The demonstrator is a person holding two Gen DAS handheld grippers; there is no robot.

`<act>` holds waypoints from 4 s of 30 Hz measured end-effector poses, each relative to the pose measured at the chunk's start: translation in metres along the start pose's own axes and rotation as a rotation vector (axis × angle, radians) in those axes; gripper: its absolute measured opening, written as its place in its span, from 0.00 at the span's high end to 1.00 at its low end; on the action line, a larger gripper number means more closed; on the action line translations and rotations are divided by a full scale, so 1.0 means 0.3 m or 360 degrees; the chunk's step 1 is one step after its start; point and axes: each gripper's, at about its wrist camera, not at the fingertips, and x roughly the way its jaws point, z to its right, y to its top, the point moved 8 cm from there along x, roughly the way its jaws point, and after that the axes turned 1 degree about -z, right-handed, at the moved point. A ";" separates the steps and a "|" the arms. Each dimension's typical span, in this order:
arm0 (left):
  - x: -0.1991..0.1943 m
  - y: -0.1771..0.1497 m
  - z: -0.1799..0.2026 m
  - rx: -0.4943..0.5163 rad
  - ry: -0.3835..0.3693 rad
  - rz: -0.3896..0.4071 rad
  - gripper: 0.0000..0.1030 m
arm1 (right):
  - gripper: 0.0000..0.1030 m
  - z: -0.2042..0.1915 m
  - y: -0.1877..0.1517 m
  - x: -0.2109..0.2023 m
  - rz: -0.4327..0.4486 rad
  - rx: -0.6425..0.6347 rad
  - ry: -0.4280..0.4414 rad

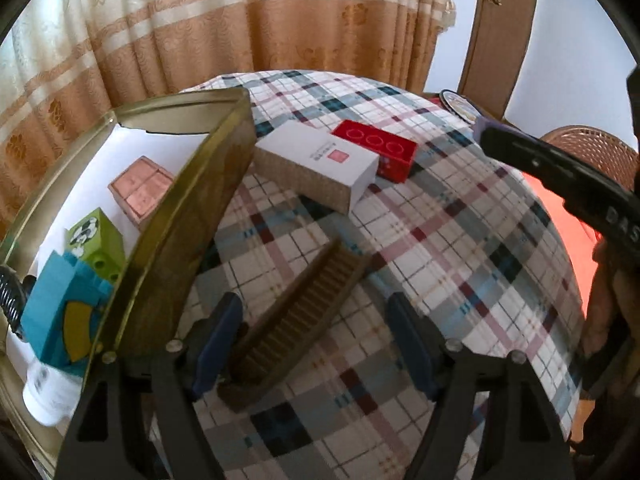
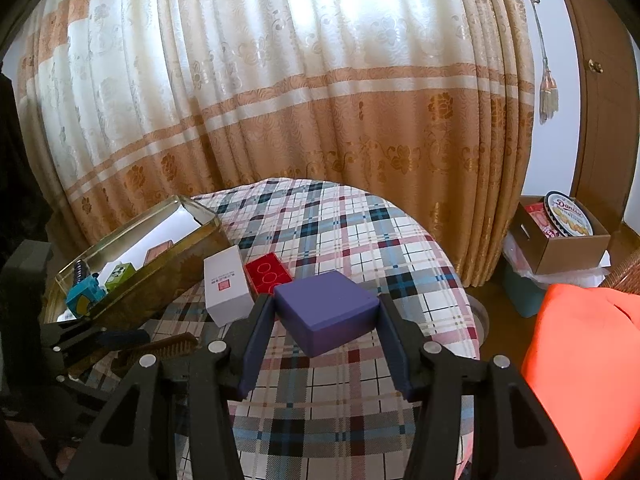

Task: Organize rigid objects
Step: 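Grasp the black comb with the left gripper while the right holds the purple cube, then lift the comb and purple cube with both grippers toward the tray, then carry the comb and purple cube with both grippers over the gold tray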

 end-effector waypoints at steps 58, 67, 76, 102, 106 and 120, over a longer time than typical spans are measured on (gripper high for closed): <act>-0.124 0.011 -0.039 -0.0048 0.0191 0.0311 0.77 | 0.48 -0.033 0.027 -0.038 0.0113 -0.0128 -0.0071; -0.145 0.015 -0.040 -0.0047 0.0223 0.0357 0.77 | 0.48 -0.037 0.026 -0.043 0.0137 -0.0141 -0.0070; -0.171 0.016 -0.042 -0.0048 0.0248 0.0411 0.77 | 0.48 -0.040 0.027 -0.054 0.0166 -0.0150 -0.0075; -0.328 0.050 -0.062 -0.0072 0.0253 0.0613 0.77 | 0.48 -0.142 0.082 -0.087 0.0205 -0.0234 -0.0002; -0.368 0.056 -0.118 -0.0124 0.0271 0.0646 0.77 | 0.48 -0.209 0.107 -0.082 0.0200 -0.0285 0.0051; -0.384 0.030 -0.430 -0.0379 0.0439 0.0582 0.77 | 0.48 -0.468 0.202 0.027 0.0121 -0.0494 0.0213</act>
